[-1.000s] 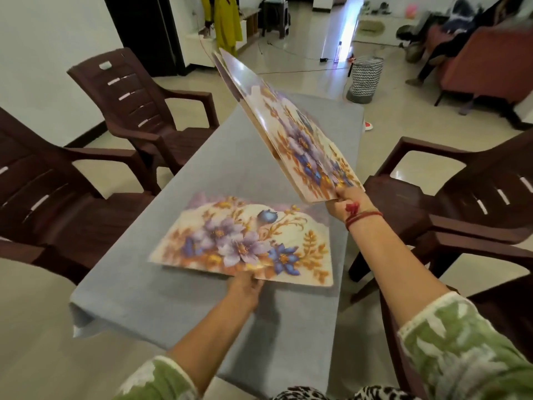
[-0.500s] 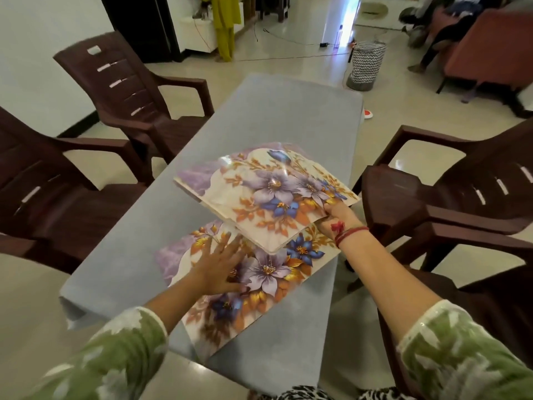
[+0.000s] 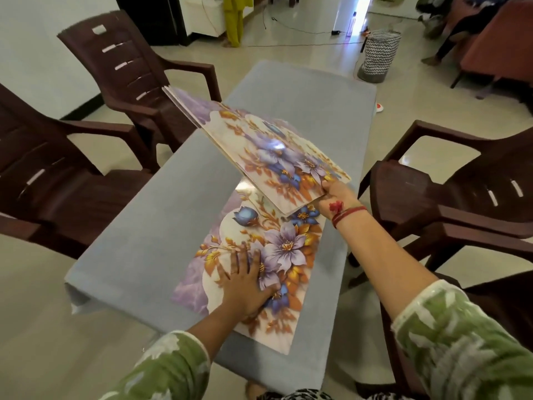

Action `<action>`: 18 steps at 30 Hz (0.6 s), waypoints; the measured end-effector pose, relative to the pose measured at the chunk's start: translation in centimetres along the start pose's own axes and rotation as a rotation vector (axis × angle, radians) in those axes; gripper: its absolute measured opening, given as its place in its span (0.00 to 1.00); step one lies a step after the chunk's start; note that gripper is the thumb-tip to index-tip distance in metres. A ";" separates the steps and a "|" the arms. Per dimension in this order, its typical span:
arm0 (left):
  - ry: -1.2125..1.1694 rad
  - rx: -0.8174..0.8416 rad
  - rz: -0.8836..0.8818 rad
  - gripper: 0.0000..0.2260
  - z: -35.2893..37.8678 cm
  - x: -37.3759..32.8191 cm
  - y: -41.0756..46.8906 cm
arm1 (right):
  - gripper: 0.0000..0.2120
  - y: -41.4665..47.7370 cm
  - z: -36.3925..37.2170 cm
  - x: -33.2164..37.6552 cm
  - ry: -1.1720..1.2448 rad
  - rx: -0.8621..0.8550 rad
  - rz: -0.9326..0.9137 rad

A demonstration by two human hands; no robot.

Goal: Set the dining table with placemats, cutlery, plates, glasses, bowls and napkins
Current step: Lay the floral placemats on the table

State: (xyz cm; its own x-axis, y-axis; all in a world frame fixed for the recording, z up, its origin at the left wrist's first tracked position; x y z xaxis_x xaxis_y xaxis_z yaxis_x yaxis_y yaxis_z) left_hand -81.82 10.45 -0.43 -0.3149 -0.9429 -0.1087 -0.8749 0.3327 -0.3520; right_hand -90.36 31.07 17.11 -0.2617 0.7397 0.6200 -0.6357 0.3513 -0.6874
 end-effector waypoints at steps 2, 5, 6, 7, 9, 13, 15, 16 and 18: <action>-0.012 0.013 0.014 0.47 0.6 -1.1 -0.4 | 0.13 0.0 0.0 -0.2 0.106 0.035 0.018; -0.022 0.002 -0.023 0.45 1.2 -1.8 -0.6 | 0.16 0.6 -0.6 -0.5 0.116 0.033 0.021; -0.028 -0.005 -0.036 0.46 1.4 -2.0 -0.7 | 0.17 1.2 -0.9 -0.7 0.113 0.036 0.023; -0.040 0.008 -0.039 0.46 1.4 -2.2 -0.8 | 0.18 1.6 -1.3 -0.9 0.106 0.036 0.034; -0.058 0.028 -0.050 0.46 1.3 -2.3 -0.8 | 0.19 2.2 -2.2 -1.1 0.104 0.053 0.055; -0.684 -0.199 -0.165 0.27 -4.0 -0.1 -0.2 | 0.14 0.9 -4.1 -0.5 0.102 0.166 0.025; -1.261 -0.259 -0.327 0.17 -9.0 1.5 -0.2 | 0.14 0.7 -5.2 -0.3 0.095 0.303 -0.022; -1.485 -0.192 -0.400 0.16 -10.5 2.9 0.2 | 0.15 1.0 -5.7 -0.3 0.077 0.341 -0.052; -1.584 -0.028 -0.417 0.13 -12.6 5.5 1.2 | 0.13 1.3 -6.8 -0.2 0.000 0.366 -0.131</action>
State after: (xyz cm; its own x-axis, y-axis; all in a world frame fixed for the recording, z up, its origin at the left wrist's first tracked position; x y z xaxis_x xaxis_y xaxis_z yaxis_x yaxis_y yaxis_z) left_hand -89.28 5.83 10.23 0.5849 -0.0305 -0.8105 -0.8090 0.0497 -0.5857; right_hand -86.20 35.27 13.48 -0.1609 0.7025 0.6933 -0.8810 0.2145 -0.4218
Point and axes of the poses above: each hand's wrist, its own y-axis towards the middle knuckle, its own z-axis out of the palm, x = y × z, the point moved 1 cm from there along y, towards the middle knuckle, and after that the axes turned 9 degrees about y, right-handed, at the moved point
